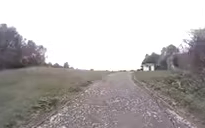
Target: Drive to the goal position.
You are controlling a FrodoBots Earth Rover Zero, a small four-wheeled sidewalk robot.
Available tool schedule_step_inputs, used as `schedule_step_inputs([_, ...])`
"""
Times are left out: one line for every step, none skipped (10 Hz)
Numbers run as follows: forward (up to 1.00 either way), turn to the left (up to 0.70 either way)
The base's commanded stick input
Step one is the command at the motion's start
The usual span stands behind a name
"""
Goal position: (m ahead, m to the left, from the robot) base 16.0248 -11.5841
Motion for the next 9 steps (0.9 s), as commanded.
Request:
schedule_step_inputs([0.85, 0.0])
schedule_step_inputs([0.85, 0.0])
schedule_step_inputs([0.85, 0.0])
schedule_step_inputs([0.85, -0.15])
schedule_step_inputs([0.85, -0.21])
schedule_step_inputs([0.85, -0.04])
schedule_step_inputs([0.85, 0.0])
schedule_step_inputs([0.85, 0.0])
schedule_step_inputs([0.85, 0.0])
